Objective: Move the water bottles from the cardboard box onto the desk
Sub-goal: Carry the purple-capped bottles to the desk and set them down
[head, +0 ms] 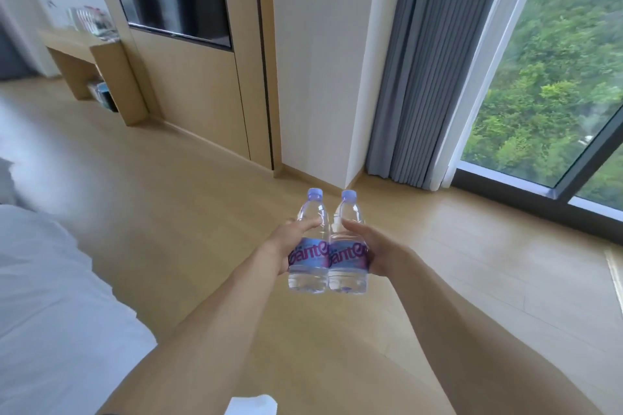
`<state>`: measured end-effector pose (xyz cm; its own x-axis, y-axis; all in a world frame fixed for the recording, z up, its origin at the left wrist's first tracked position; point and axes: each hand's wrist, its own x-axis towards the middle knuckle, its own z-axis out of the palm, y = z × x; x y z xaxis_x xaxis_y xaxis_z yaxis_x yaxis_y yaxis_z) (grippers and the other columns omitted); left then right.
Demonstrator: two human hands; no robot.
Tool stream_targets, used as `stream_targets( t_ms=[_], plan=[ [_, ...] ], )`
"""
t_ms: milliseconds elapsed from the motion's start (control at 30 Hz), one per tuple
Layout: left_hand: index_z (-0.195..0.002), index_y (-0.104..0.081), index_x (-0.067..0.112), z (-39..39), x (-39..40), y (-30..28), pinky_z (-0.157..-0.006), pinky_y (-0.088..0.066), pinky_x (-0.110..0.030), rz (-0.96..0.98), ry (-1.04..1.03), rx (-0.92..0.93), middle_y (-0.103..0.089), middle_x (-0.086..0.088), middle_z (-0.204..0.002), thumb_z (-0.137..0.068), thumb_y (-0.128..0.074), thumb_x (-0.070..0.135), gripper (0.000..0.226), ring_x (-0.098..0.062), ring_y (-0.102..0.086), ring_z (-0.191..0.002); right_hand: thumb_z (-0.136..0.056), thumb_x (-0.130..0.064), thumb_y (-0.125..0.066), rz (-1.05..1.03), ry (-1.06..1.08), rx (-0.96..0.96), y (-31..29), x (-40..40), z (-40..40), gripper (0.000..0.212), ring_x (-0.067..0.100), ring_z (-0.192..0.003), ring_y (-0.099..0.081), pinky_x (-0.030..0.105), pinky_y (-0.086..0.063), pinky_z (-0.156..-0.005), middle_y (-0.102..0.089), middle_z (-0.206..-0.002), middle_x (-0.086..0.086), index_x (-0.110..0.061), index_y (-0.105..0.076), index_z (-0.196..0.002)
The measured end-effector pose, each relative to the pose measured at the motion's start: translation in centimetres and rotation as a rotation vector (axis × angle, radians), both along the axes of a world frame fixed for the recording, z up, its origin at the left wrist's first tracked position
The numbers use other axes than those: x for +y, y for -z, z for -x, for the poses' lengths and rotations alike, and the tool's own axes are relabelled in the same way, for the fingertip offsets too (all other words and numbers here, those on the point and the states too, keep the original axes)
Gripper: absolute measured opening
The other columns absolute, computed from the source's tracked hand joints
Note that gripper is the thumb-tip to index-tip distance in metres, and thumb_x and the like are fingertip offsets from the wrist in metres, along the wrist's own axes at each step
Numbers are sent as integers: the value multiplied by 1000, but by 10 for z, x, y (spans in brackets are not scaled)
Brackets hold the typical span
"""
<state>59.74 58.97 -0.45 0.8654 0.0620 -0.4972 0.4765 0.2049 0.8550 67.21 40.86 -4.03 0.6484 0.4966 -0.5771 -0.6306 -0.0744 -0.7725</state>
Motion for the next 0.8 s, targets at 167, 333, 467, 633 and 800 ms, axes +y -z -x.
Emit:
stream_targets(
  t_ms=[167,333,467,633,800],
  plan=[
    [-136,-50,12,-49,33,7,-93,-54,-61,13,-64,8,-65,-29,-127,-91,-72,34,55,-44,-70,-104,-76,-43,-81,-13,-66,9,3,35,-63,66,34,-96,-74,41,-61,-71,-74,-112,21,-8,-58,-128],
    [-138,-47,15,-106,87,23,-94,-53,-64,38,-136,11,-64,-29,-126,-88,-75,37,62,-45,-68,-109,-72,-43,-86,2,-116,-20,11,92,-130,66,35,-103,-73,43,-60,-80,-74,-114,19,-10,-61,-124],
    [-138,-46,16,-156,141,30,-94,-53,-64,61,-184,3,-64,-28,-125,-87,-76,37,63,-45,-68,-108,-74,-41,-84,40,-149,-32,11,151,-191,53,33,-97,-75,42,-61,-76,-75,-109,18,-13,-67,-116],
    [-130,-52,16,-217,222,20,-90,-57,-58,65,-262,-9,-67,-28,-123,-87,-76,34,52,-43,-71,-100,-76,-42,-83,54,-220,-53,2,239,-263,55,33,-96,-75,41,-61,-73,-75,-110,18,-12,-65,-118],
    [-116,-59,14,-258,296,11,-75,-61,-48,63,-354,-26,-70,-23,-107,-87,-77,30,38,-35,-72,-83,-80,-40,-80,65,-288,-98,-9,325,-317,51,31,-90,-76,39,-61,-68,-76,-105,18,-12,-63,-118]
  ],
)
